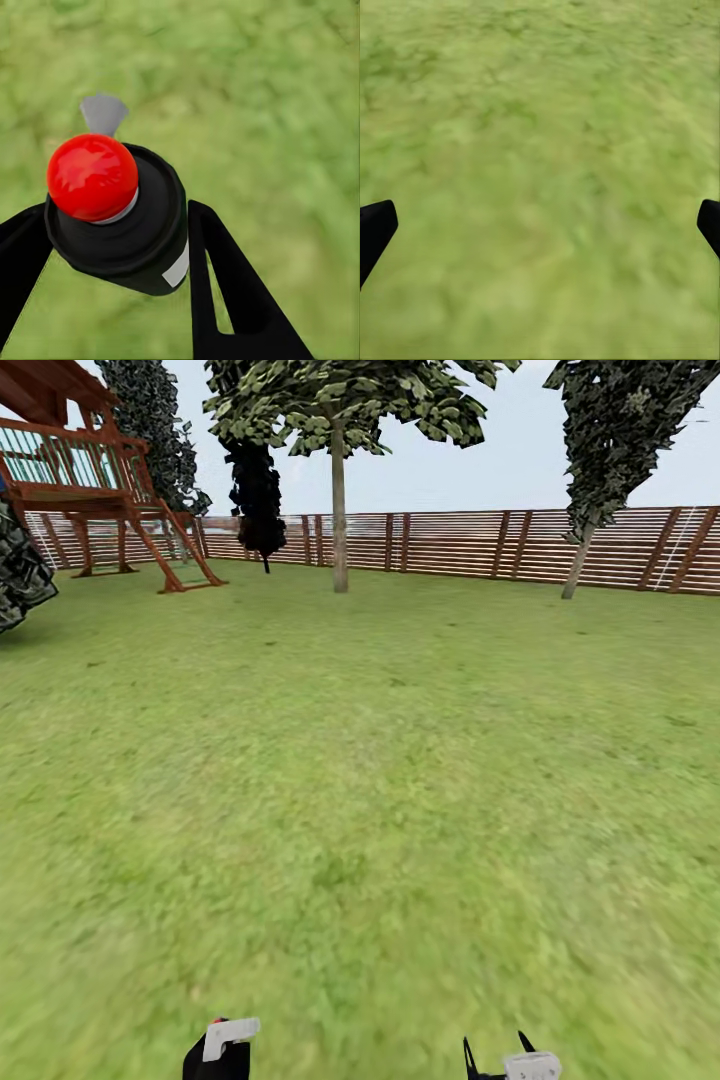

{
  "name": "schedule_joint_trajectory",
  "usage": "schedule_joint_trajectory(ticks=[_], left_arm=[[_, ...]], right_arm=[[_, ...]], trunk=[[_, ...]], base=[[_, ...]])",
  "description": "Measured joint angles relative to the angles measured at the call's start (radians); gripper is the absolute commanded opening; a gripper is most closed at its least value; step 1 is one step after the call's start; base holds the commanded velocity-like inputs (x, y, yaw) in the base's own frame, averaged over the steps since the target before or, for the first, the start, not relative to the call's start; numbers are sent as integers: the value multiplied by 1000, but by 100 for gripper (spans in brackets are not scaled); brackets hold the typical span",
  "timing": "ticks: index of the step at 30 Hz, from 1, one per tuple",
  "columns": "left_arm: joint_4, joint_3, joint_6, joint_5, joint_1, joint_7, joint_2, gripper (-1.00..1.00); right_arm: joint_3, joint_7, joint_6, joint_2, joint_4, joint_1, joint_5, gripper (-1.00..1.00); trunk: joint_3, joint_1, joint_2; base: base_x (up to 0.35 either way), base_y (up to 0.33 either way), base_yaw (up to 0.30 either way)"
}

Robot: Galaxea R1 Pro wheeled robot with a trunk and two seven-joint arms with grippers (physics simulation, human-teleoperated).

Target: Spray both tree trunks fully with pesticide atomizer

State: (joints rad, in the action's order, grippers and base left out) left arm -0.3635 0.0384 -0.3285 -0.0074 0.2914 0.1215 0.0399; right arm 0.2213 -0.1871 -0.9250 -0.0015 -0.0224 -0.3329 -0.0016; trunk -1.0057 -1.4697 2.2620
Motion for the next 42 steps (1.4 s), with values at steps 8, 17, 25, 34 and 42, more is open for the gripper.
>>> schedule_joint_trajectory(ticks=[8, 17, 25, 34, 42], left_arm=[[0, 0, 0, 0, 0, 0, 0, -100], [0, 0, 0, 0, 0, 0, 0, -100], [0, 0, 0, 0, 0, 0, 0, -100], [0, 0, 0, 0, 0, 0, 0, -100], [0, 0, 0, 0, 0, 0, 0, -100]], right_arm=[[0, 0, 0, 0, 0, 0, 0, 100], [0, 0, 0, 0, 0, 0, 0, 100], [0, 0, 0, 0, 0, 0, 0, 100], [0, 0, 0, 0, 0, 0, 0, 100], [0, 0, 0, 0, 0, 0, 0, 100]], trunk=[[0, 0, 0], [0, 0, 0], [0, 0, 0], [0, 0, 0], [0, 0, 0]], base=[[341, 0, 0], [341, 0, 0], [341, 0, 0], [341, 0, 0], [341, 0, 0]])
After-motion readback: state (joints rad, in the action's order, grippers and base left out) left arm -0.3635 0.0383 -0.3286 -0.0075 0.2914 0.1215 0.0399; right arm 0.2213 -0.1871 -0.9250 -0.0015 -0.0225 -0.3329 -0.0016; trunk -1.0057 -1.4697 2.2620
